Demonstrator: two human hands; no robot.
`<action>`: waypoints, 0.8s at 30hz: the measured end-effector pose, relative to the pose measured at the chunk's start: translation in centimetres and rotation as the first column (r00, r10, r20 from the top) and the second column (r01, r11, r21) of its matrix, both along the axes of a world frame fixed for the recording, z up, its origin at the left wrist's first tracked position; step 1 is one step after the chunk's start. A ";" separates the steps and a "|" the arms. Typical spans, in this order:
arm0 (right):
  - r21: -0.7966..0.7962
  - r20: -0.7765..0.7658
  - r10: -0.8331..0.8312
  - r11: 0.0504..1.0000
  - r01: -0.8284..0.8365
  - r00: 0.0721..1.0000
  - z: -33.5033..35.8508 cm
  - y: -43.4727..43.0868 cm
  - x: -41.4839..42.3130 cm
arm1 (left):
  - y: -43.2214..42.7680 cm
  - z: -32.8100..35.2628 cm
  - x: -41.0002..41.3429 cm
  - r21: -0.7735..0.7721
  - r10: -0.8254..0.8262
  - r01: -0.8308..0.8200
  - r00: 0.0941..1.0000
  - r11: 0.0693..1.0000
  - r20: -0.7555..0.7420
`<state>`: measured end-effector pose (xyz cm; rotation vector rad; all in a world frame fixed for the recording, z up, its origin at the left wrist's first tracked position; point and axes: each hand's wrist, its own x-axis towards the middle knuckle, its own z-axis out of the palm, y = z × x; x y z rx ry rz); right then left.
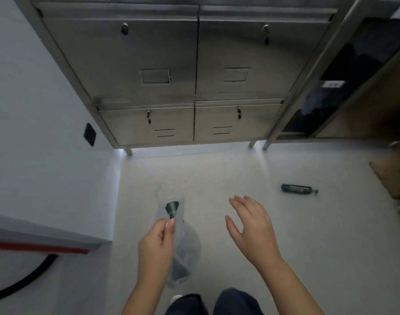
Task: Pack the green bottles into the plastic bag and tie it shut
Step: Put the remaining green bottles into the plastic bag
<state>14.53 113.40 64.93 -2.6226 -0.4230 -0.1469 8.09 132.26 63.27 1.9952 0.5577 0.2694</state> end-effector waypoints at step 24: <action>0.011 -0.063 -0.576 0.816 0.578 0.815 6.8 -26.9 6.1 | -22.1 9.4 18.3 -0.065 -0.424 0.426 0.905 0.903 0.038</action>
